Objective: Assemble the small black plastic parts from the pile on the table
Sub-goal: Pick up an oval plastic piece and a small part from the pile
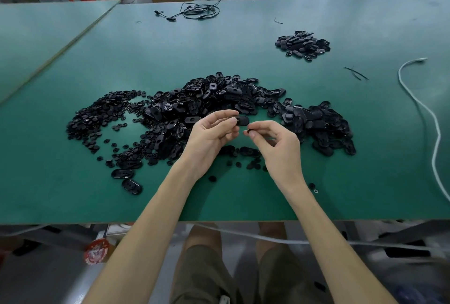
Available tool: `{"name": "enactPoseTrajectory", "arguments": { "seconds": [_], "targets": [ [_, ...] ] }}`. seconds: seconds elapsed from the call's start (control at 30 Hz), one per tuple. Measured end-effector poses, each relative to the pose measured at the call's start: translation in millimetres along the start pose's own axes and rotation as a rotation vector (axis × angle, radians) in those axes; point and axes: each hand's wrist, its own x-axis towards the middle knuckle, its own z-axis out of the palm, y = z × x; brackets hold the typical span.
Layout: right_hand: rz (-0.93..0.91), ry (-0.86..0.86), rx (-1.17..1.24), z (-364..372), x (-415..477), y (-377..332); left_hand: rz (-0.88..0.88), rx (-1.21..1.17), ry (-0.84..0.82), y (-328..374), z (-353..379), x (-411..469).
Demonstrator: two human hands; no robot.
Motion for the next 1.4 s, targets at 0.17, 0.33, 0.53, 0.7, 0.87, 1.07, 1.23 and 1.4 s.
{"name": "enactPoseTrajectory", "arguments": {
  "seconds": [0.17, 0.33, 0.53, 0.7, 0.87, 1.07, 1.23, 1.4],
  "targets": [
    [0.029, 0.024, 0.072, -1.2, -0.6, 0.5, 0.008, -0.004, -0.009, -1.0, 0.3, 0.7],
    [0.001, 0.036, 0.069, -2.4, 0.0, -0.6, 0.021, 0.014, -0.024, -2.0, -1.6, 0.9],
    [-0.016, 0.030, 0.101, -3.3, 0.1, -0.1, 0.049, 0.035, -0.025, -2.6, 0.3, 0.0],
    [-0.020, 0.037, 0.118, -3.4, 0.2, -1.8, 0.113, 0.198, -0.063, -5.0, 3.7, -1.0],
    [-0.021, 0.025, 0.133, -2.8, 0.9, -1.6, 0.144, 0.278, -0.066, -7.6, 7.9, -1.4],
    [-0.011, 0.039, 0.115, -2.5, 1.1, -0.8, 0.159, 0.312, -0.053, -6.5, 5.8, -1.4],
    [-0.012, -0.005, 0.112, -2.5, 0.2, -1.9, 0.144, 0.289, -0.001, -7.0, 6.7, -0.2],
    [-0.017, 0.004, 0.084, -2.6, 0.6, -1.9, 0.147, 0.227, 0.091, -8.6, 6.4, 0.8]
  ]
}}
